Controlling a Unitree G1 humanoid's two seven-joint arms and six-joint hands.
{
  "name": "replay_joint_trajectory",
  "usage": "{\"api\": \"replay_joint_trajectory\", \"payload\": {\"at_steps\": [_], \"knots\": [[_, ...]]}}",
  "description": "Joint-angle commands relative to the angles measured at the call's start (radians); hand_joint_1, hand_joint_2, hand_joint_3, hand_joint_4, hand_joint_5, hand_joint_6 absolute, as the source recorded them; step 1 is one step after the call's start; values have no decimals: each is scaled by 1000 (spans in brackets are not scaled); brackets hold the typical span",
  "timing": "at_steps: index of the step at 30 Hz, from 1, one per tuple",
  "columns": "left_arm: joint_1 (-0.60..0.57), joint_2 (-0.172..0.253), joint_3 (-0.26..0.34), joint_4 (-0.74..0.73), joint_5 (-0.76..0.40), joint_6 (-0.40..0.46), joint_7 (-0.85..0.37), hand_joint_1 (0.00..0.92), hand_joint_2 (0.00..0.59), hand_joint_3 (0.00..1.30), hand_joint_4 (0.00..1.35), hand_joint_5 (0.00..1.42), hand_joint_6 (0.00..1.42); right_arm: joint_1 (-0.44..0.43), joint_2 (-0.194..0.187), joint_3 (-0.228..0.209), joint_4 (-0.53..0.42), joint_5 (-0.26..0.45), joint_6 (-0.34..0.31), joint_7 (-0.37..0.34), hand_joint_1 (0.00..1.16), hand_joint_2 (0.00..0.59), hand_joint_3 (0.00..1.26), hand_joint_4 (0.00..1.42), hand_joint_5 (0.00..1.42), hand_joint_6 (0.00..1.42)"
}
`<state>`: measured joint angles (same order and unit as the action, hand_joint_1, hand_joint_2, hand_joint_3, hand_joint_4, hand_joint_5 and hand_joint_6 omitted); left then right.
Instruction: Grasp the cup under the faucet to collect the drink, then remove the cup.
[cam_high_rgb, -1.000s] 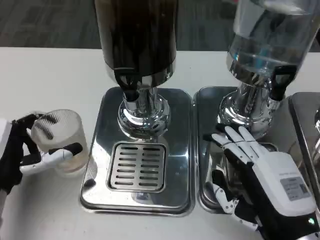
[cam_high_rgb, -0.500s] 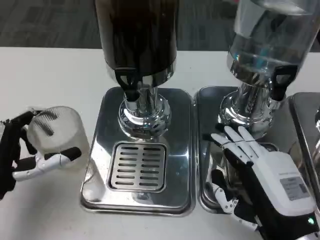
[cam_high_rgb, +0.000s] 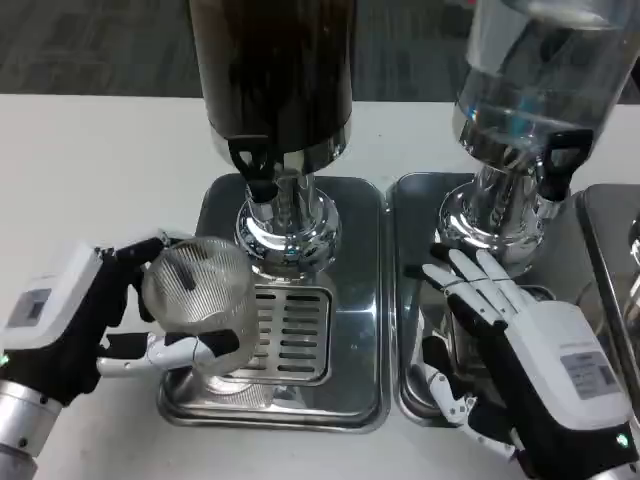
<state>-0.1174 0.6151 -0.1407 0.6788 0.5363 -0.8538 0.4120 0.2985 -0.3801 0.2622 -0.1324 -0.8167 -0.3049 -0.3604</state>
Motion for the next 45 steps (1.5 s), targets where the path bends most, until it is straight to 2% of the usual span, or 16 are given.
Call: {"api": "replay_joint_trajectory", "payload": {"at_steps": [1,12,17,20,25,29,38,45], "knots": [[-43,-30,-14,-2,16,4,-21,405,106,588,707,993,1286,-14,1,-7,1,16,-14,5,635,556,210,87,50,231],[-95,-93,-42,28,36,28,-26,405,103,589,707,993,1289,-25,4,-5,8,23,-11,12,634,555,210,87,50,231],[-112,-110,-54,41,50,38,-21,405,101,589,707,993,1288,-19,8,-3,0,17,-8,12,630,552,210,87,50,231],[-125,-117,-59,53,64,57,-22,398,103,564,689,975,1240,-15,11,-3,-4,17,-9,13,627,551,210,87,50,231],[-132,-111,-73,53,71,100,-33,329,99,488,629,924,1141,-7,14,1,-9,12,-9,12,624,550,210,87,50,231],[-124,-94,-76,41,69,116,-47,235,77,370,564,827,1023,-10,18,6,-7,11,-10,13,621,550,210,87,50,231],[-97,-68,-75,-22,58,171,-85,166,52,252,458,698,887,-7,19,7,-2,15,-8,9,622,555,210,87,60,241],[-77,-61,-68,-63,43,197,-134,137,51,225,425,658,816,-8,17,5,-4,15,-11,7,624,555,210,87,61,248]]}}
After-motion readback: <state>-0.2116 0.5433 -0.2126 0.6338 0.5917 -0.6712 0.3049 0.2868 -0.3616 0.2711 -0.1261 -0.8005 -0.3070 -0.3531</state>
